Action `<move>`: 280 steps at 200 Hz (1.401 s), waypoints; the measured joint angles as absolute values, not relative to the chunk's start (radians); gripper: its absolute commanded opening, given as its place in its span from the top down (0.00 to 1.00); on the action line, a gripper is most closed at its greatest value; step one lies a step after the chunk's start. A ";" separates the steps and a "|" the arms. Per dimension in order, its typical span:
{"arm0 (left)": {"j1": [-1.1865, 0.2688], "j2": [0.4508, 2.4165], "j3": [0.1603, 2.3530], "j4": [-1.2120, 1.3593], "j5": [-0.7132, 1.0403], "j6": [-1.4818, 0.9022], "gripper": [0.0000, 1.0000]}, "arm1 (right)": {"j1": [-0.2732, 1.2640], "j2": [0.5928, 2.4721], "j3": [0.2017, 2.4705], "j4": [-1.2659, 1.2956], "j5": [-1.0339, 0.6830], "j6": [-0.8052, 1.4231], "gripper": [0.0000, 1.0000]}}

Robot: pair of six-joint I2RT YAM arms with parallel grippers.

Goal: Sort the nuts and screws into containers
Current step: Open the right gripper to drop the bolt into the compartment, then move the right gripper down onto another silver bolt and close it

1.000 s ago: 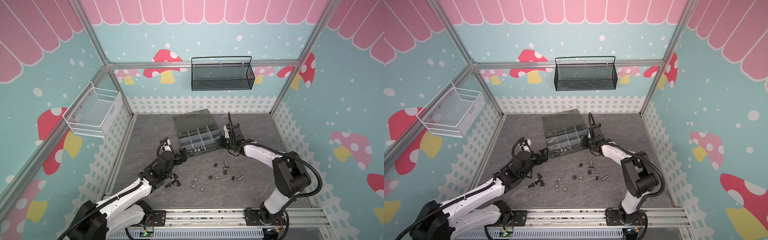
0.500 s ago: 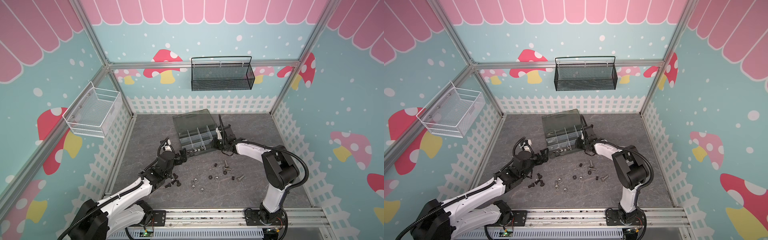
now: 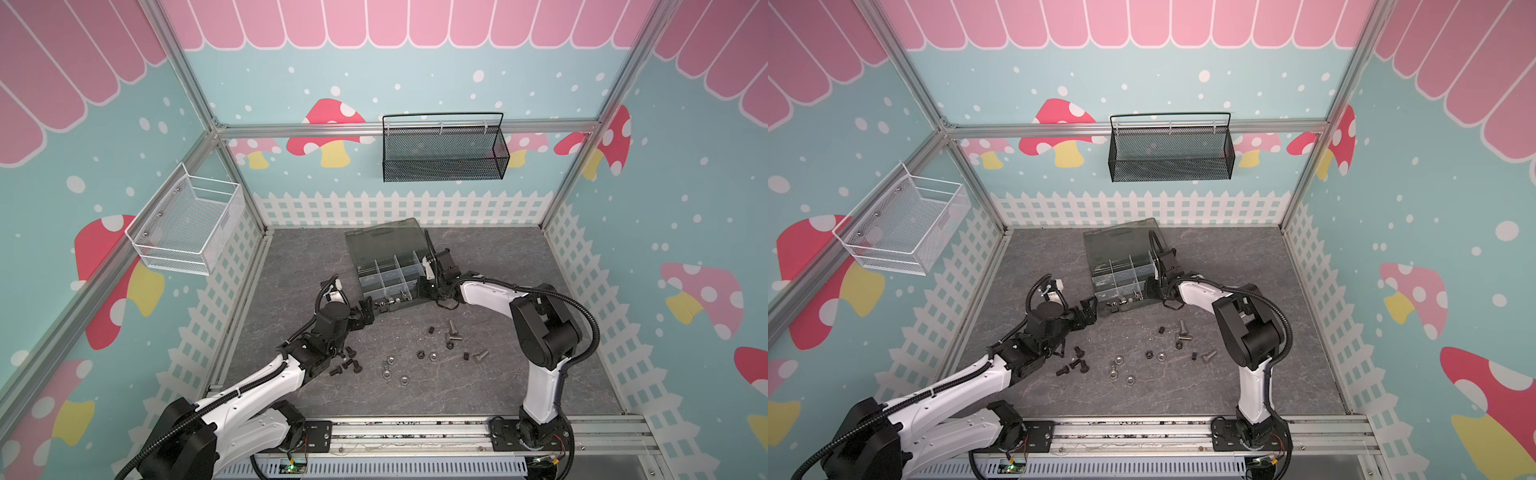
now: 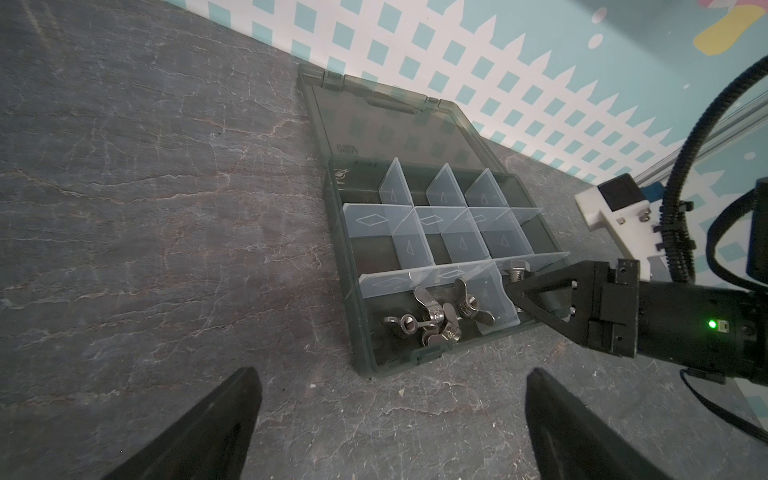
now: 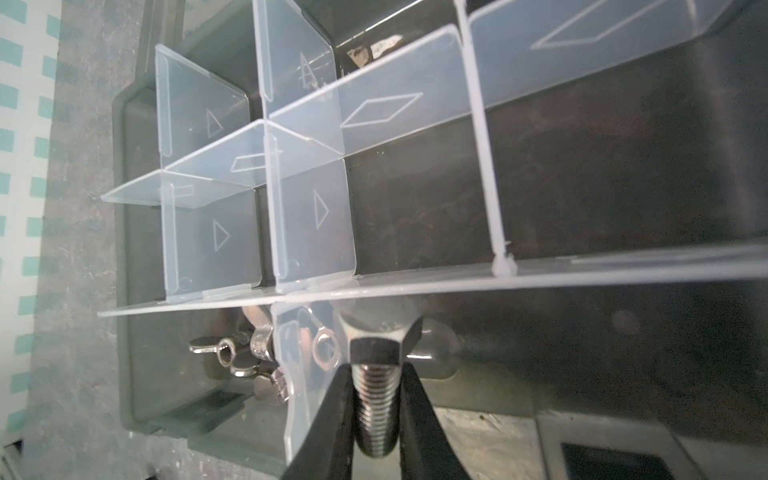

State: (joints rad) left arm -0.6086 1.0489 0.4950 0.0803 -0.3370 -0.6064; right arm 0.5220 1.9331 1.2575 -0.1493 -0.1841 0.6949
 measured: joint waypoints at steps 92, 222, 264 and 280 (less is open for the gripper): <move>-0.609 1.036 0.495 0.077 -0.341 -0.606 0.01 | 0.531 1.936 1.319 -0.227 -0.126 0.648 0.60; -0.604 1.011 0.495 0.061 -0.356 -0.606 0.00 | 0.532 1.575 1.072 -0.445 0.084 0.607 0.57; -0.604 1.026 0.495 0.061 -0.356 -0.607 0.00 | 0.532 1.578 1.014 -0.541 0.106 0.606 0.58; -0.604 1.030 0.495 0.061 -0.356 -0.608 0.00 | 0.532 1.597 1.015 -0.549 0.107 0.604 0.59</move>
State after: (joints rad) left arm -0.6041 1.0298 0.4950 0.0612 -0.3557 -0.6079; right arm 0.5320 1.5974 1.0145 -0.5488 0.1066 0.6041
